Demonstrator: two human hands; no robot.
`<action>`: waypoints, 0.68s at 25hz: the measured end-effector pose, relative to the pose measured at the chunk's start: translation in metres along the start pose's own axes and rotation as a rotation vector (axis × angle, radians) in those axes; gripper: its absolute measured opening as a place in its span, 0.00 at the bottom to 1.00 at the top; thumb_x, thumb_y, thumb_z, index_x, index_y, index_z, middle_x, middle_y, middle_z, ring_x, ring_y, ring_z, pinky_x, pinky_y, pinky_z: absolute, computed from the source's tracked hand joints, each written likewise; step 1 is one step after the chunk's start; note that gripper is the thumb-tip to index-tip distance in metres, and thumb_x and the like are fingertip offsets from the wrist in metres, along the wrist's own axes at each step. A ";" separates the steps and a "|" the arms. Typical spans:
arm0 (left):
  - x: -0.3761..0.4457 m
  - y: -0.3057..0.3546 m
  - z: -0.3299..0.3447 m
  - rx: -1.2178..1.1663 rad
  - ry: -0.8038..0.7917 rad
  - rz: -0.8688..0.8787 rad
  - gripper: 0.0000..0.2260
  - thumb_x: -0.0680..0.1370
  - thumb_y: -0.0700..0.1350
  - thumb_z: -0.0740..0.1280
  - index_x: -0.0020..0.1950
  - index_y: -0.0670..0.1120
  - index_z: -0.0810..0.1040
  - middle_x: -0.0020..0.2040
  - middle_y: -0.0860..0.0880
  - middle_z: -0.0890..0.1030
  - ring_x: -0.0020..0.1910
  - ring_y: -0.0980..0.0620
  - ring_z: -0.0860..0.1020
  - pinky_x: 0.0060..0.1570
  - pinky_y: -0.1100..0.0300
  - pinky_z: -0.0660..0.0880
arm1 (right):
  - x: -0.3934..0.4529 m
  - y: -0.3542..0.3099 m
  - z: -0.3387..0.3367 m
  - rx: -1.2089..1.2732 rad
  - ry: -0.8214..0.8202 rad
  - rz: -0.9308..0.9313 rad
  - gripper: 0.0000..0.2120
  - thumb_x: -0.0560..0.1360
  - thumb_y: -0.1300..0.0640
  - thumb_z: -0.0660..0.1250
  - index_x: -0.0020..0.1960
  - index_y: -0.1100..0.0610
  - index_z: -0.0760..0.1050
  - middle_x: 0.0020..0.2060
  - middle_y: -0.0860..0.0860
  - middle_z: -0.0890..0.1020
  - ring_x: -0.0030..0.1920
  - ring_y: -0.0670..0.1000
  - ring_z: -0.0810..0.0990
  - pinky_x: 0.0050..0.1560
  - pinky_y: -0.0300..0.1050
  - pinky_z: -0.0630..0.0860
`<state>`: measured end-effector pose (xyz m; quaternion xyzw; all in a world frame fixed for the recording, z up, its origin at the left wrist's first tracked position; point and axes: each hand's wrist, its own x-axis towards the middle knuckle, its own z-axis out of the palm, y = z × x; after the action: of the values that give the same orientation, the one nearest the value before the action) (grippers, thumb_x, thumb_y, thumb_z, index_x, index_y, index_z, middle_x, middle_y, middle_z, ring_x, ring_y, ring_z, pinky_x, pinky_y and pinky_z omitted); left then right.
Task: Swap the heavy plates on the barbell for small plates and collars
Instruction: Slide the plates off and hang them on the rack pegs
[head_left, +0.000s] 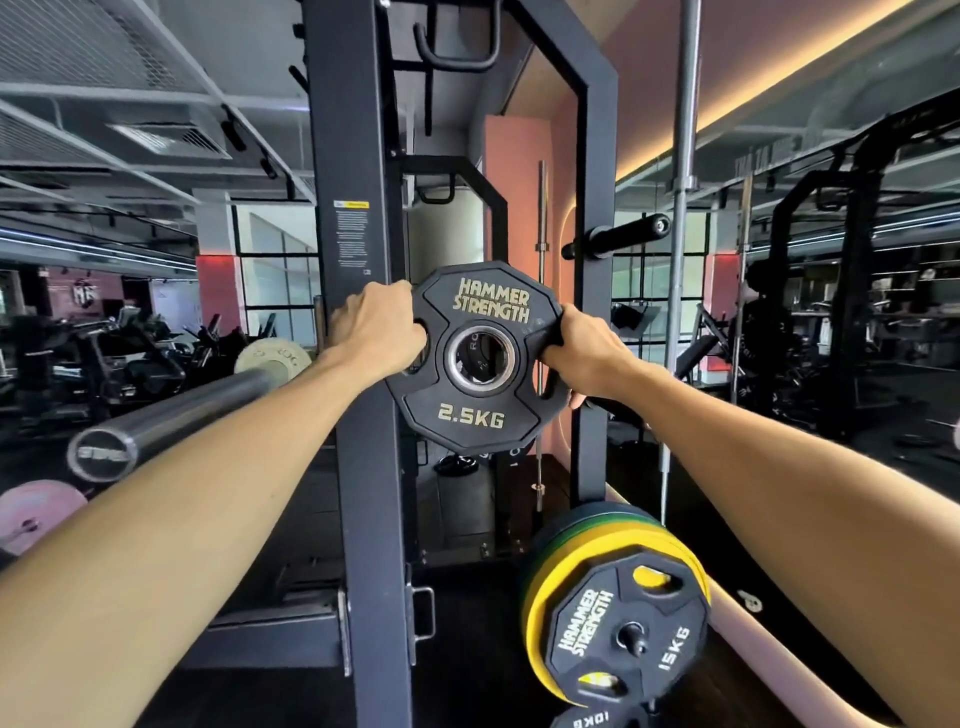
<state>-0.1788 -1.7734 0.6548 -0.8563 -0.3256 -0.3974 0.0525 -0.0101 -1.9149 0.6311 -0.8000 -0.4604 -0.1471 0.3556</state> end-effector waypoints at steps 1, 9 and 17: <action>0.006 0.010 0.011 0.006 -0.003 0.003 0.11 0.75 0.38 0.62 0.57 0.41 0.73 0.50 0.38 0.78 0.45 0.40 0.73 0.43 0.52 0.69 | 0.008 0.015 -0.001 -0.003 -0.010 0.006 0.13 0.71 0.58 0.61 0.55 0.58 0.67 0.51 0.57 0.78 0.47 0.63 0.79 0.49 0.60 0.78; 0.077 0.081 0.105 0.004 0.016 0.048 0.06 0.74 0.38 0.63 0.51 0.43 0.71 0.45 0.41 0.76 0.48 0.38 0.76 0.48 0.49 0.71 | 0.078 0.126 -0.010 -0.021 0.015 0.019 0.09 0.73 0.60 0.62 0.52 0.60 0.66 0.50 0.59 0.77 0.47 0.61 0.77 0.48 0.56 0.76; 0.117 0.157 0.177 -0.029 -0.002 0.040 0.14 0.71 0.38 0.62 0.56 0.44 0.75 0.45 0.41 0.79 0.44 0.39 0.75 0.46 0.49 0.75 | 0.127 0.228 -0.031 -0.022 -0.034 0.000 0.09 0.74 0.60 0.62 0.53 0.59 0.67 0.50 0.57 0.79 0.48 0.59 0.77 0.50 0.54 0.76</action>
<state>0.0856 -1.7741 0.6449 -0.8638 -0.3025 -0.4001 0.0479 0.2525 -1.9306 0.6254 -0.8061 -0.4647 -0.1384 0.3391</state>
